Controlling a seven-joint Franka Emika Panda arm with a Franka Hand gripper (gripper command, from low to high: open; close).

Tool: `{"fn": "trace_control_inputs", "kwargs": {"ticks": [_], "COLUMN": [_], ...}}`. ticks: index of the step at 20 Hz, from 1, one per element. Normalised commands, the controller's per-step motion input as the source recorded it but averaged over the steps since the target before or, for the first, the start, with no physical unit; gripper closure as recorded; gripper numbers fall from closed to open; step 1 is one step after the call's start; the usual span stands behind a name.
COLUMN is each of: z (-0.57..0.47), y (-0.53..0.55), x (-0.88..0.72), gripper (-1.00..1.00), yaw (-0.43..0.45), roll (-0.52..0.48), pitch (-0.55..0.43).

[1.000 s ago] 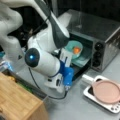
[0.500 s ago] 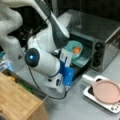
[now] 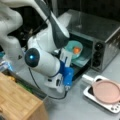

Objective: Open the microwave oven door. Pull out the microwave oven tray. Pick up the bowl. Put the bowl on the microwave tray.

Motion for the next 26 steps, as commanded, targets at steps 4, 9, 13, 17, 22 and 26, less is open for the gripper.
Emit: {"fn": "trace_control_inputs", "kwargs": {"ticks": [4,9,13,17,22,26], "z": [-0.05,-0.07,-0.11,-0.11,-0.07,-0.05], "y": [-0.12,-0.10,-0.05,-0.16,-0.13,-0.02], "x": [0.15,0.15,0.09,0.06,-0.03,-0.09], "gripper": [-1.00,-1.00,-1.00,-1.00,-1.00,-1.00], "yaw": [0.031,0.116,0.106,0.103,0.081,0.114], "roll": [0.216,-0.060,-0.103,-0.059,0.068,0.208], "pitch": [0.014,-0.191,-0.199,-0.136,-0.028,0.072]}}
